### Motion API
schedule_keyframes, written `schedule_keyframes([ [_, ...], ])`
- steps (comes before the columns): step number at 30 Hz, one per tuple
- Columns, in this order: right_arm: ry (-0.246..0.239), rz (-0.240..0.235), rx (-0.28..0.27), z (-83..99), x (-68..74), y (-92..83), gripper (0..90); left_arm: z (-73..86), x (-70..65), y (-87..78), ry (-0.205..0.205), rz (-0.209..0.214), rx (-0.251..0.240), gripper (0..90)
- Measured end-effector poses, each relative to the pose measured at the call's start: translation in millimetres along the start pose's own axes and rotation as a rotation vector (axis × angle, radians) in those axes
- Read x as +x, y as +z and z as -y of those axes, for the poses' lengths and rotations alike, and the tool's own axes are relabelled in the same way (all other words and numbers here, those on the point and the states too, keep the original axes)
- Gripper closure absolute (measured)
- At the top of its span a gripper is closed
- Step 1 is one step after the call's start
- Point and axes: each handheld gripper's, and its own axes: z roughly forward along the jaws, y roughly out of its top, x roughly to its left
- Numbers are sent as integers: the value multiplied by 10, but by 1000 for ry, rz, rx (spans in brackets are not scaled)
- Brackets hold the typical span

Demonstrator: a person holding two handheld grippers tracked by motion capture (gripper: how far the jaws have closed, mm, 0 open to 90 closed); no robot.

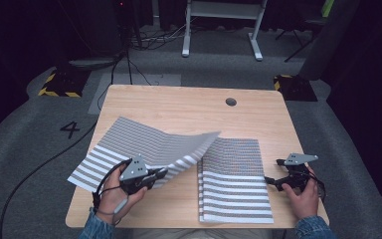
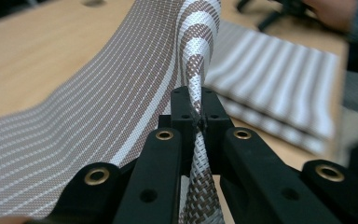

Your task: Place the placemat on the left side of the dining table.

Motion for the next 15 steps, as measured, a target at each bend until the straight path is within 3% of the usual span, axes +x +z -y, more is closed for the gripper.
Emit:
schedule_keyframes([
  [2, 0, 0, 0, 0, 0, 0, 54, 104, -62, 10, -8, 148, 78, 824],
  [3, 0, 0, 0, 0, 0, 0, 54, 168, -80, 28, -49, 244, 131, 743],
  [4, 0, 0, 0, 0, 0, 0, 54, 235, -101, 42, -74, 304, 184, 602],
  [5, 0, 0, 0, 0, 0, 0, 54, 272, -110, 35, -63, 303, 209, 485],
  [6, 0, 0, 0, 0, -1, 0, 55, 317, -86, 4, -75, 288, 200, 445],
  [8, -1, -1, 0, 0, -3, 0, 55, 349, -17, -57, -145, 242, 152, 375],
  [13, -1, 0, 0, -2, -4, 1, 54, 397, 283, -297, -315, -122, 79, 363],
  [14, -1, 0, 0, -2, -4, 1, 54, 431, 350, -355, -346, -209, 85, 352],
  [15, -1, 0, 0, -2, -4, 1, 54, 431, 350, -355, -346, -209, 85, 341],
])
